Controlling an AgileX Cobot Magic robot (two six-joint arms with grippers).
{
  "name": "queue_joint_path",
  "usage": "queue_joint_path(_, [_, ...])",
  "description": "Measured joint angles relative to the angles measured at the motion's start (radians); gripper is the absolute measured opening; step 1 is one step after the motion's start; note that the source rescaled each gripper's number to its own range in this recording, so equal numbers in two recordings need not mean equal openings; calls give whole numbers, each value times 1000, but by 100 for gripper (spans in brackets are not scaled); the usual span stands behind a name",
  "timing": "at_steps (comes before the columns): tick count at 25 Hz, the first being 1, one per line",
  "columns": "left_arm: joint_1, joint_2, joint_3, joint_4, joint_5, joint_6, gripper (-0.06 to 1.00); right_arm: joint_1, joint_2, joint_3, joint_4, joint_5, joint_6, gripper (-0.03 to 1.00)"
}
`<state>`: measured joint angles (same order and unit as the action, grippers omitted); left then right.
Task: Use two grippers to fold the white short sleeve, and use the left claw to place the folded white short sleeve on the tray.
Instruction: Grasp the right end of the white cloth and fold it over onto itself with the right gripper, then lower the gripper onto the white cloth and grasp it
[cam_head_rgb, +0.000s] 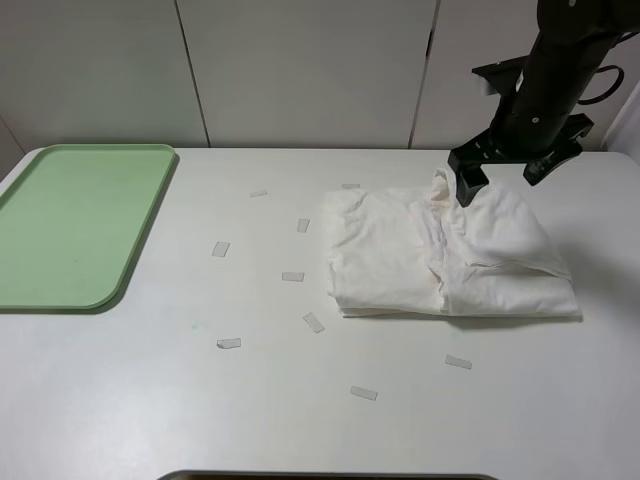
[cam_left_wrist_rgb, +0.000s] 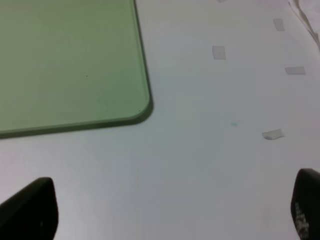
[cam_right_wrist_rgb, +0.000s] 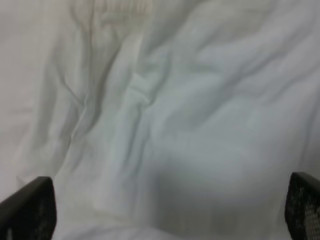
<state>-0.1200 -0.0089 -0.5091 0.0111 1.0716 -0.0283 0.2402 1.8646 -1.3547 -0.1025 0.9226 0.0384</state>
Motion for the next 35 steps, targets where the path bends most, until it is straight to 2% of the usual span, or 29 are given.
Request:
queue_joint_path(3, [0, 0, 0, 0, 0, 0, 92, 0, -51, 0, -11, 44, 0, 100])
queue_joint_path(11, [0, 0, 0, 0, 0, 0, 92, 0, -245, 0, -11, 270, 0, 100])
queue_joint_path(17, [0, 0, 0, 0, 0, 0, 92, 0, -418, 57, -4, 287, 8, 100])
queue_joint_path(35, [0, 0, 0, 0, 0, 0, 92, 0, -1058, 417, 64, 292, 51, 100])
